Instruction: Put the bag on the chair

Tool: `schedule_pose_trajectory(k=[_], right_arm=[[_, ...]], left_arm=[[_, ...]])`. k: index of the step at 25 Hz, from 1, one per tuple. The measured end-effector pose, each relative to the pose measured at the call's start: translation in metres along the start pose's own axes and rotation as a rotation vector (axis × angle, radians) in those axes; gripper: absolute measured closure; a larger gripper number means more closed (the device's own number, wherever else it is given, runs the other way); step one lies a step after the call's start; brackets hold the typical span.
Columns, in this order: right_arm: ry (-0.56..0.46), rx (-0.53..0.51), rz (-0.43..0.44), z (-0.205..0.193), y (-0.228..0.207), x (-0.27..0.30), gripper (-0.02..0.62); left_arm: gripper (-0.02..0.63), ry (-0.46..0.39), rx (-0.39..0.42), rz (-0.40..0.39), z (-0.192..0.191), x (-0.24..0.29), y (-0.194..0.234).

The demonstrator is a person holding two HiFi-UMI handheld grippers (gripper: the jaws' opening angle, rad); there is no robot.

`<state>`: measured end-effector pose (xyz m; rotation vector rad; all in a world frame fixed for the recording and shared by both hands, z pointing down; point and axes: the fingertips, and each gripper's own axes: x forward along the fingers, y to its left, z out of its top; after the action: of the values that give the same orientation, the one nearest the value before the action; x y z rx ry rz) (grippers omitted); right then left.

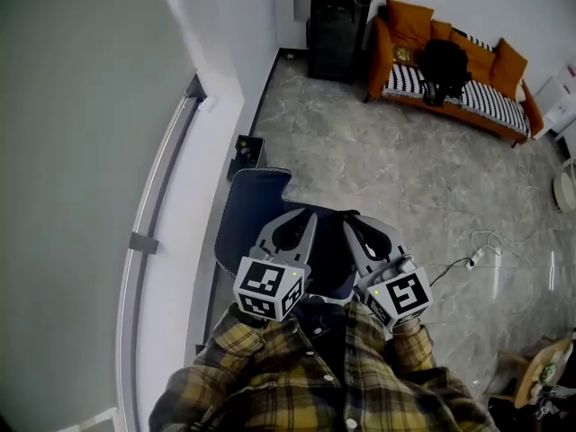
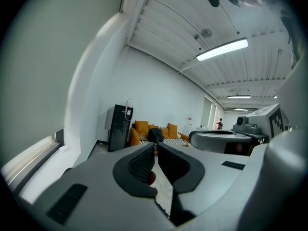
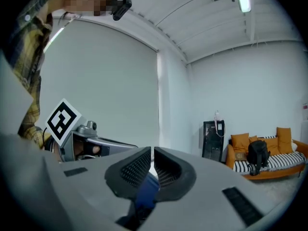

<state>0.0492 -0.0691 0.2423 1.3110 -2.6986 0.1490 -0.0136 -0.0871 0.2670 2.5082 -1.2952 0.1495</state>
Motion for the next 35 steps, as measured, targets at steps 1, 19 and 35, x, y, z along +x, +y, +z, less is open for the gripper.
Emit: schedule_pose_trajectory(k=[1,19,35], right_arm=[[-0.006,0.011,0.003,0.003,0.002,-0.003,0.564],[-0.013,0.092,0.018,-0.002,0.002,-0.018,0.58],[0.041,0.161,0.041,-0.019,0.001,-0.021,0.58]], left_arm=[[0.569,-0.004,-0.004,-0.002,0.003,-0.002,-0.003],[0.587,0.029,0.033,-0.031,0.002,-0.018,-0.024],[0.586,0.045,0.035,-0.055,-0.001,-0.015,-0.041]])
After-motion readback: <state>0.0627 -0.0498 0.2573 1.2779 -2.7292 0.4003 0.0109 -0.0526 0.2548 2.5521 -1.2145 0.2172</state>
